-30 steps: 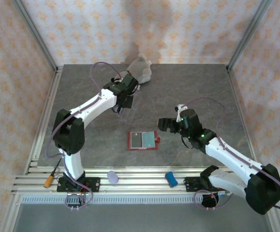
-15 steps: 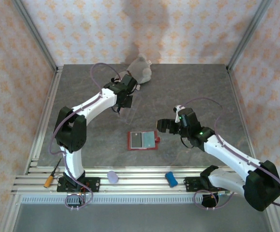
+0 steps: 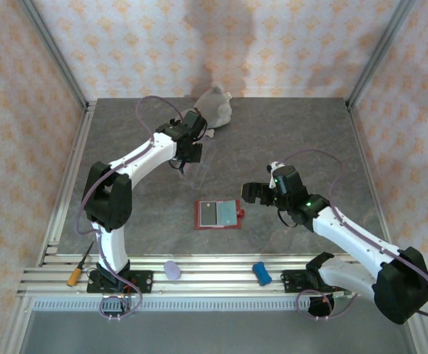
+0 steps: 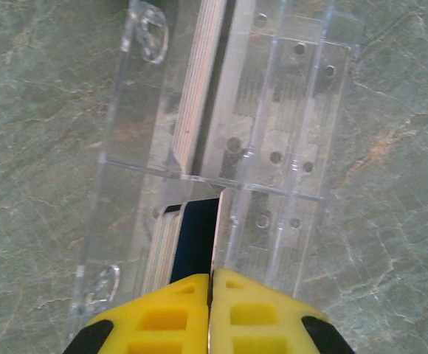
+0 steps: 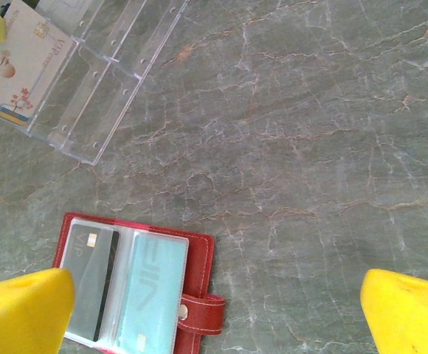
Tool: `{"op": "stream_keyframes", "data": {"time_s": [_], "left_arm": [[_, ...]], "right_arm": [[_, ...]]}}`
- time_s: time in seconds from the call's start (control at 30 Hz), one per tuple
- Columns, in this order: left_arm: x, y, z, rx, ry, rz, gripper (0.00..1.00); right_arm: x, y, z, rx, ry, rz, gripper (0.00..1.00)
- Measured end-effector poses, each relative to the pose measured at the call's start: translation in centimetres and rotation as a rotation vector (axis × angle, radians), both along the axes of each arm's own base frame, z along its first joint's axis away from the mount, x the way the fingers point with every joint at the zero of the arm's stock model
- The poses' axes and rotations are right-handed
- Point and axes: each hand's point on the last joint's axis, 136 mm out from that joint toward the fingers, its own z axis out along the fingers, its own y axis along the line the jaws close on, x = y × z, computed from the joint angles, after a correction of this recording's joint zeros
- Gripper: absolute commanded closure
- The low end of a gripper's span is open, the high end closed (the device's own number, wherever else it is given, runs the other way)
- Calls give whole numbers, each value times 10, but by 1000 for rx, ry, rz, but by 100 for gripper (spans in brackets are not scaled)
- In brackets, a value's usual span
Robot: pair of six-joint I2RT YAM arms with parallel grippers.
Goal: Put the credit cards into the card holder
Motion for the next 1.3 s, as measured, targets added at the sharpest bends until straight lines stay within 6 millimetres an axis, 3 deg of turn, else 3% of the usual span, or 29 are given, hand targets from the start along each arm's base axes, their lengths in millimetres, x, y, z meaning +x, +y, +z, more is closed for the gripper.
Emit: {"op": "stream_keyframes", "data": {"time_s": [0.27, 0.43, 0.8, 0.9, 1.13, 1.23, 1.3], "left_arm": [[-1, -4, -11, -29, 31, -1, 87], [-1, -3, -11, -37, 35, 5, 100], [-5, -1, -5, -47, 28, 9, 100], [-19, 1, 7, -81, 20, 17, 100], [-49, 5, 60, -222, -88, 49, 100], [-61, -1, 70, -315, -100, 55, 100], [-71, -10, 66, -398, -78, 55, 100]], "right_arm": [[1, -3, -1, -12, -3, -13, 1], [2, -6, -1, -23, -6, -25, 1], [1, -7, 0, -23, -13, -30, 0], [1, -7, -1, -25, -10, -29, 0], [-4, -6, -16, -49, 47, -8, 2], [-11, -3, -25, -52, 94, 25, 6], [-16, 0, -32, -53, 128, 47, 7]]}}
